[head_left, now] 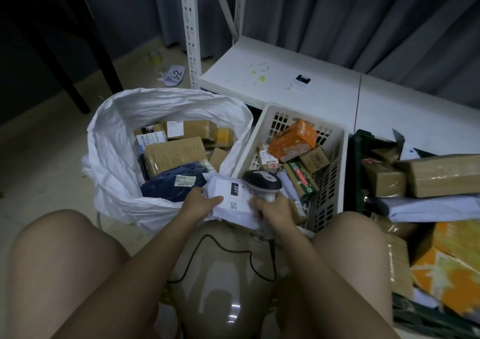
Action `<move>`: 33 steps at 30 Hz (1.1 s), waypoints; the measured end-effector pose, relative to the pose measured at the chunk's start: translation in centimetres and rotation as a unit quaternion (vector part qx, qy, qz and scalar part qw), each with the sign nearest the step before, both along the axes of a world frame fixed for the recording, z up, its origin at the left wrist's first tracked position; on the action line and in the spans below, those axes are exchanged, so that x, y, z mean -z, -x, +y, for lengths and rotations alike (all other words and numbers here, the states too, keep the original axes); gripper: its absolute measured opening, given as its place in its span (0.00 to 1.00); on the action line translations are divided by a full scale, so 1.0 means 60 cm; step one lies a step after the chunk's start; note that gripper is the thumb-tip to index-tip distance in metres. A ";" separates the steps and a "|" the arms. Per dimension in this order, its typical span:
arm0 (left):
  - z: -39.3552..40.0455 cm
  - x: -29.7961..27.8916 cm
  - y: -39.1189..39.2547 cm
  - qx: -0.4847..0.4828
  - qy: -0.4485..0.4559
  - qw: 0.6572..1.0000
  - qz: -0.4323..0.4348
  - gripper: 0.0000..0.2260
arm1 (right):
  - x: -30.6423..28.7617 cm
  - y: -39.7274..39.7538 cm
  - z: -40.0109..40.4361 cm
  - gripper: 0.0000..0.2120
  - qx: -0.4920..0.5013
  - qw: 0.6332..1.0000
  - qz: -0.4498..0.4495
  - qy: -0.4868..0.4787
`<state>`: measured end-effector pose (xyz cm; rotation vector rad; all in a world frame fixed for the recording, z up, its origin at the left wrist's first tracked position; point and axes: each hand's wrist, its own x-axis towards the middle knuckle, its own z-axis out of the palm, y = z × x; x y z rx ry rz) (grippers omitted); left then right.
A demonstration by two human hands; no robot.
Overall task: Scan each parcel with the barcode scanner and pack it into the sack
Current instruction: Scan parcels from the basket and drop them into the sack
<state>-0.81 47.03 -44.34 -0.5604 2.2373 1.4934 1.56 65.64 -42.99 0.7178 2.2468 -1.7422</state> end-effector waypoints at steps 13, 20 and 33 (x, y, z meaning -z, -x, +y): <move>-0.024 0.018 -0.035 0.127 0.036 0.990 0.047 0.42 | 0.027 -0.012 0.008 0.23 0.073 0.995 -0.029 -0.053; -0.020 0.008 -0.042 0.199 0.208 0.957 0.044 0.25 | 0.026 -0.004 0.002 0.21 0.027 0.996 -0.012 -0.082; -0.009 -0.057 -0.015 0.107 -0.107 0.987 0.060 0.12 | -0.083 0.036 0.009 0.19 -0.181 0.977 0.107 -0.042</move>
